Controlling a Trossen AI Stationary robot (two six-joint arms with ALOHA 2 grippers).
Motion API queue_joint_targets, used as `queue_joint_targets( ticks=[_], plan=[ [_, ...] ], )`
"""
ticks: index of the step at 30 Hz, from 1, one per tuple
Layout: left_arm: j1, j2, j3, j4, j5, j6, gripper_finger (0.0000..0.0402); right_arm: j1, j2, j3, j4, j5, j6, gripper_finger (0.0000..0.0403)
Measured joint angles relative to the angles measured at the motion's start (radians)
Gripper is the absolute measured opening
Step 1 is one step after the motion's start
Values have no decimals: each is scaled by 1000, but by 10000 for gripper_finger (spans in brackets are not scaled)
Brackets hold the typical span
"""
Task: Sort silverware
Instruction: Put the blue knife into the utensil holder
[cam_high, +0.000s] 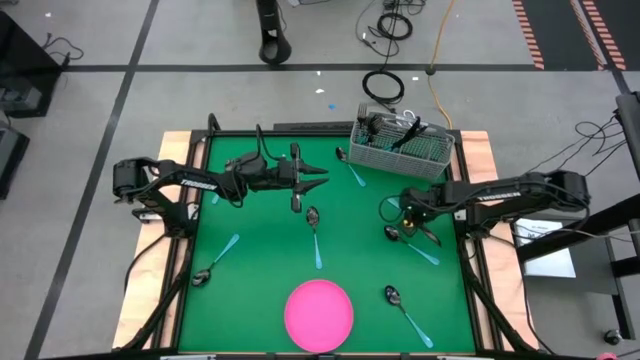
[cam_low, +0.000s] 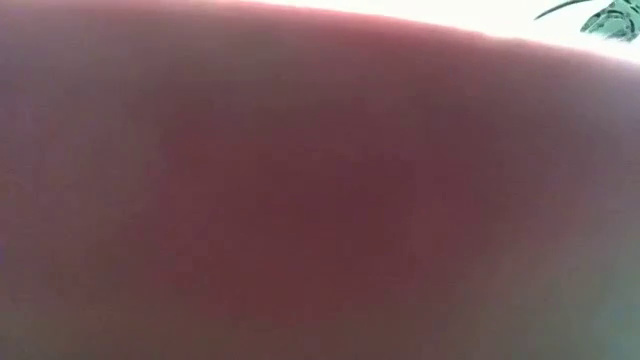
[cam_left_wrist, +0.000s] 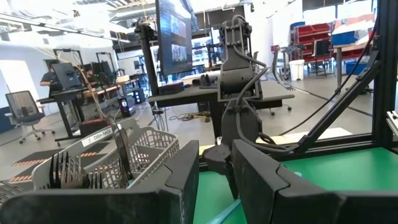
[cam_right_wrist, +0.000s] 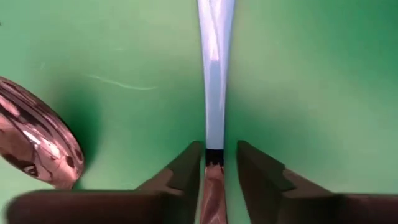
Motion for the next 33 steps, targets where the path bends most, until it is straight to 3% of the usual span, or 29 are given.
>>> queue_joint_targets(
  ticks=[5,12,25,33],
  plan=[
    [0,0,0,0,0,0,100,0,-1,-11,-3,17,2,12],
    [0,0,0,0,0,0,100,0,-1,0,20,17,-21,6],
    [0,0,0,-24,0,27,100,16,1,166,30,11,-138,2],
    [0,0,0,-35,0,33,100,46,42,173,120,17,-137,8]
  ],
)
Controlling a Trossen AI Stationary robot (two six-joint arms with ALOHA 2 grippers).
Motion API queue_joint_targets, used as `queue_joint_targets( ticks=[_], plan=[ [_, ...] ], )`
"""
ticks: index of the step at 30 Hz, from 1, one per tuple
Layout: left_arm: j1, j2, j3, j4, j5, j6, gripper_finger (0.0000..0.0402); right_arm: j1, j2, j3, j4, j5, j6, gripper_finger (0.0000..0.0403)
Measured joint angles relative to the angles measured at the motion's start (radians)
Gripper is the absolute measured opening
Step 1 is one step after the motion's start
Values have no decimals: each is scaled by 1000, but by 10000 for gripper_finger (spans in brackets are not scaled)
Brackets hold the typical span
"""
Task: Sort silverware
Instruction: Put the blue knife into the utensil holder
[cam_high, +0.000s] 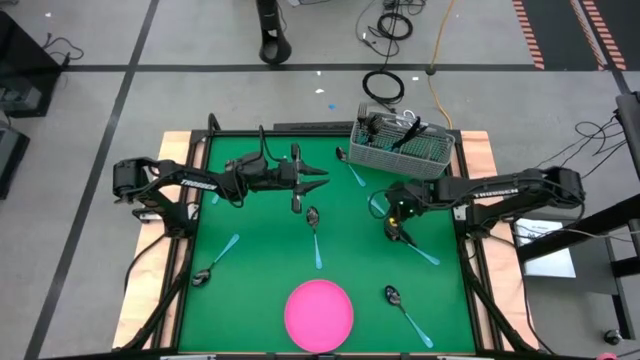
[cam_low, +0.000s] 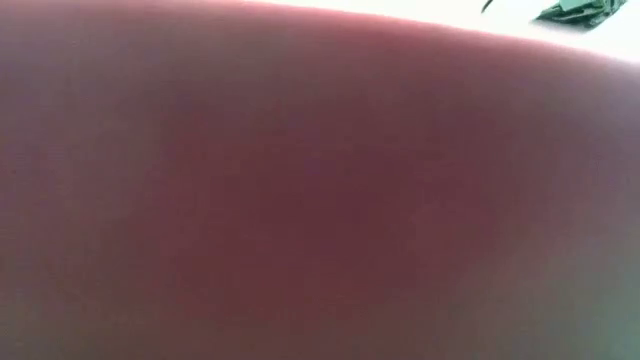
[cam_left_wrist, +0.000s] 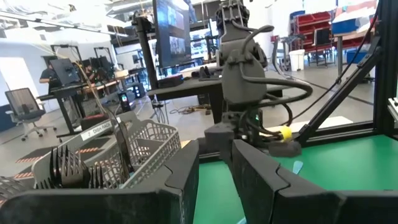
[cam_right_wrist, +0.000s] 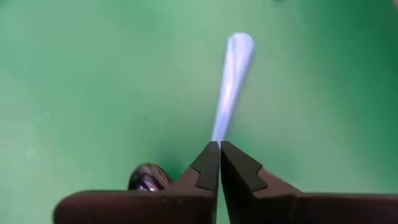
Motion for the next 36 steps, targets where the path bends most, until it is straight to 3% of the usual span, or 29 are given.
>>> queue_joint_targets(
  ticks=[5,10,17,21,27,36],
  plan=[
    [0,0,0,1,0,0,100,18,100,0,90,17,-44,47],
    [0,0,0,1,0,-6,100,37,219,0,104,99,-66,87],
    [0,0,0,1,0,-6,100,53,288,5,123,119,-26,106],
    [0,0,0,1,0,-6,100,52,291,5,123,95,-10,93],
    [0,0,0,2,0,-6,100,51,293,5,120,64,-9,16],
    [0,0,0,1,0,-6,100,52,267,0,135,85,-28,5]
  ],
)
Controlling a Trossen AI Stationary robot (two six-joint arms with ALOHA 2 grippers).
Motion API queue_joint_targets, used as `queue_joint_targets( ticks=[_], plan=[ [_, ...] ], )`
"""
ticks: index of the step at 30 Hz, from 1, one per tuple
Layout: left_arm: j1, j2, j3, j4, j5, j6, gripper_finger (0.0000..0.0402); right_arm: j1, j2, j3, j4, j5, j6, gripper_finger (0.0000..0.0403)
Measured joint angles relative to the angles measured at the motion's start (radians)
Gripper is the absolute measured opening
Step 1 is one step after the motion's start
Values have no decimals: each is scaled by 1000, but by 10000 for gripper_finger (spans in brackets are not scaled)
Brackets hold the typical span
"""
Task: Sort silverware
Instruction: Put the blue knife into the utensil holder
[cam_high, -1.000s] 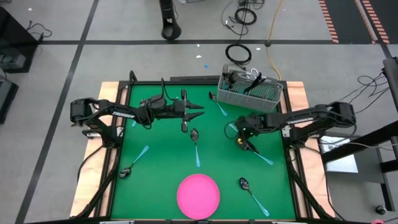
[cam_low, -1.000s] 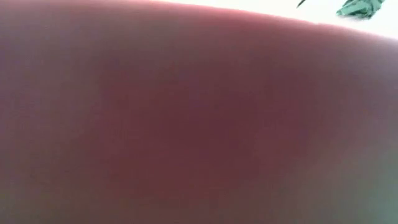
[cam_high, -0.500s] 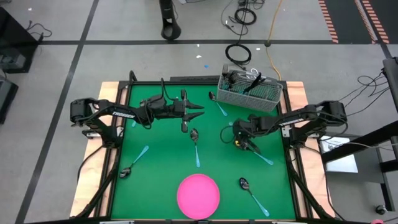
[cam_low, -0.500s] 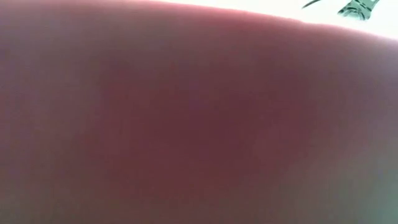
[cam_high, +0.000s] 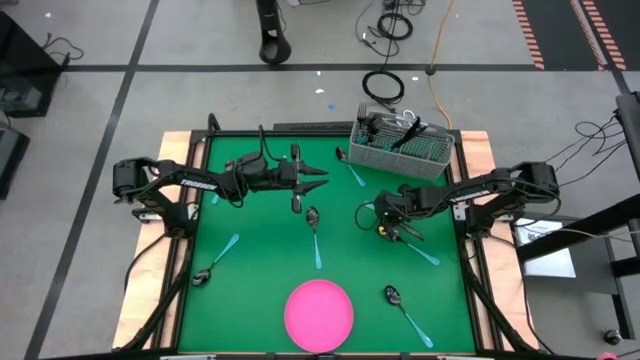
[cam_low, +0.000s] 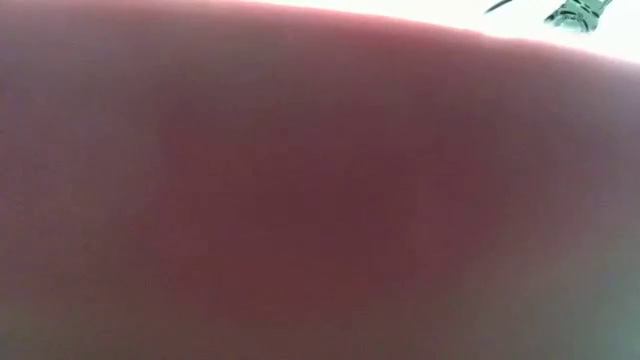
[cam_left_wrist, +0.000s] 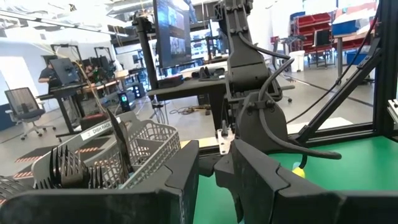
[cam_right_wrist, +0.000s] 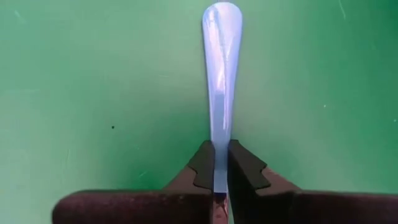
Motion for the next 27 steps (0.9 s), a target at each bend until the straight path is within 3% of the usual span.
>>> queue_joint_targets(
  ticks=[15,20,27],
  plan=[
    [0,0,0,-4,0,0,100,0,-276,1,32,-2,-41,2],
    [0,0,0,-4,0,0,100,4,-245,1,37,-42,-32,5],
    [0,0,0,-4,0,0,100,23,-115,1,83,-72,-49,63]
  ],
)
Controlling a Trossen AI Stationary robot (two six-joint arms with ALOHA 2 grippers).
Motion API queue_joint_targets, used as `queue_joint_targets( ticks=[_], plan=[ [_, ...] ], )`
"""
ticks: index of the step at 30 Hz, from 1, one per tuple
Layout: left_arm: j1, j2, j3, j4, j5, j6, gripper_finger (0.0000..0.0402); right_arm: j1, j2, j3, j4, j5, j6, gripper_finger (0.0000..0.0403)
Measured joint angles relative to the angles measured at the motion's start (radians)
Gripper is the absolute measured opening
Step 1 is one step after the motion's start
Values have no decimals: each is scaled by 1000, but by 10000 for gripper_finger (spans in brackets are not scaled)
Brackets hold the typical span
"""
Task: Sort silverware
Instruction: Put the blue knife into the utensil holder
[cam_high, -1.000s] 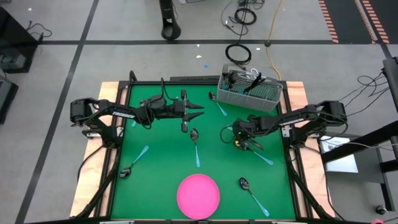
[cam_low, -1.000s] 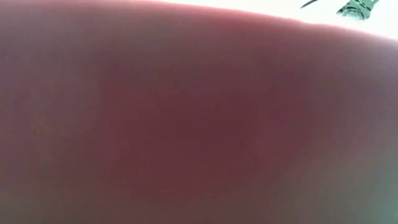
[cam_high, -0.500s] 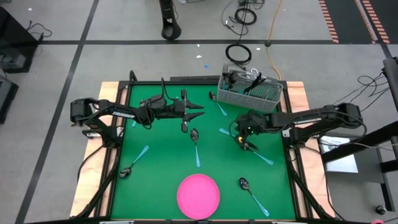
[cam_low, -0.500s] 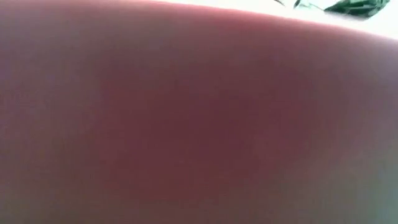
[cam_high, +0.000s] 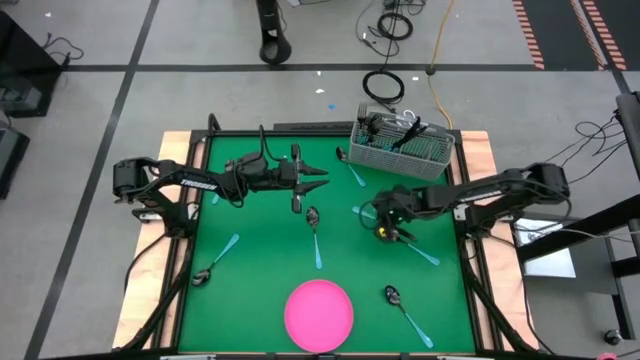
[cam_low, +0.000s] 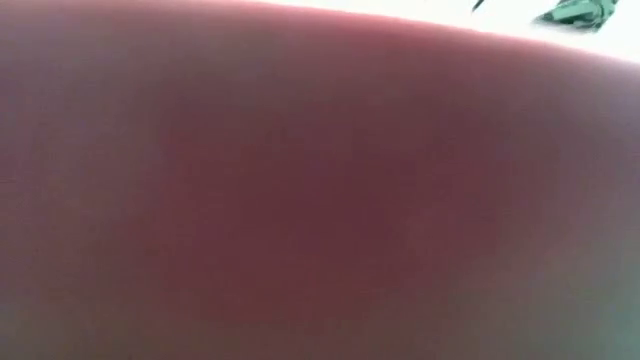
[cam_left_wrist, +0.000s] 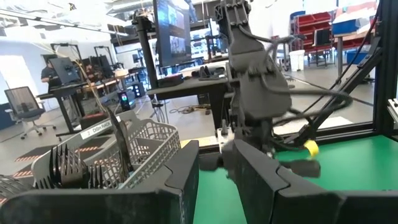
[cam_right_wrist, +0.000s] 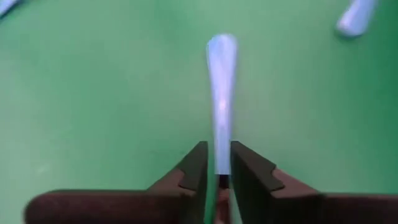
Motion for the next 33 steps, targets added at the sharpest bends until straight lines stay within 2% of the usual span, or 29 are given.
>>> queue_joint_targets(
  ticks=[6,10,14,20,26,33],
  plan=[
    [0,0,0,0,0,0,100,3,100,0,2,-21,35,115],
    [0,0,0,1,0,0,100,4,148,6,5,-9,35,125],
    [0,0,0,1,0,0,100,4,178,9,-8,-3,27,97],
    [0,0,0,1,0,0,100,3,174,6,-12,0,-1,12],
    [0,0,0,1,0,0,100,3,172,4,2,-6,-20,7],
    [0,0,0,0,0,0,100,3,78,-5,-8,36,-51,1]
  ],
)
